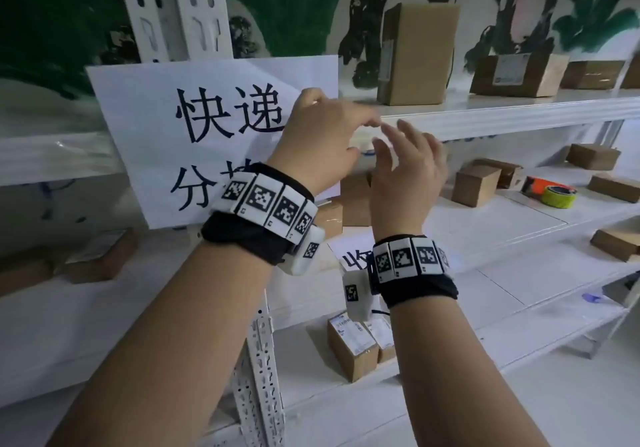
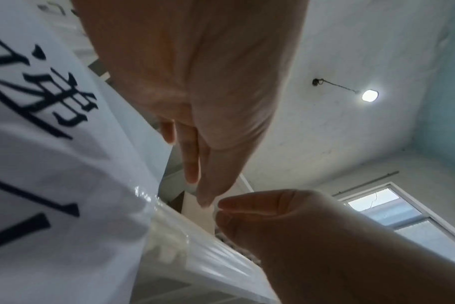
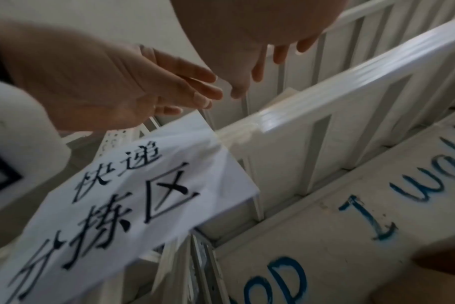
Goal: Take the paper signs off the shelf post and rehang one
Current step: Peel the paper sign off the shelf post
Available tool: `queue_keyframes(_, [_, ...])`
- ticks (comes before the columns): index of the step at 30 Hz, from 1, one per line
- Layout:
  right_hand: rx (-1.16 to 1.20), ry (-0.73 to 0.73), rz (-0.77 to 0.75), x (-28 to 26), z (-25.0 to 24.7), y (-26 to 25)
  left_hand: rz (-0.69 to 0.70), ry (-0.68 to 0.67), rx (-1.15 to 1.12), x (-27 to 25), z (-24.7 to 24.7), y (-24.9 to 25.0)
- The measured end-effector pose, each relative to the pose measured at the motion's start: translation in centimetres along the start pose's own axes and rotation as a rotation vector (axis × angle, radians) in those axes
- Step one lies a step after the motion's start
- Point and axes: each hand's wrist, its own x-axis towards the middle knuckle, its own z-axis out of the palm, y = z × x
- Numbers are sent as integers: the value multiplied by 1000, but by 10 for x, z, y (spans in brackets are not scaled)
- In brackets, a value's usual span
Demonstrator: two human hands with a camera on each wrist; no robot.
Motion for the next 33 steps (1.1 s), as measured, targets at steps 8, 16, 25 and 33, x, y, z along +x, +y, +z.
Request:
queue_keyframes(8, [163,-105,-54,-16,44,26,-41,-3,296,23,25,1])
queue_keyframes(16, [312,2,9,-14,52,16,-112,29,412,29,29,1])
queue_keyframes(25, [368,-64,148,-11,48,13,-36,-113,598,41,16,17])
queue_keyframes(33, [411,-219,150,1,40,10,-26,-214,673,54,13,14])
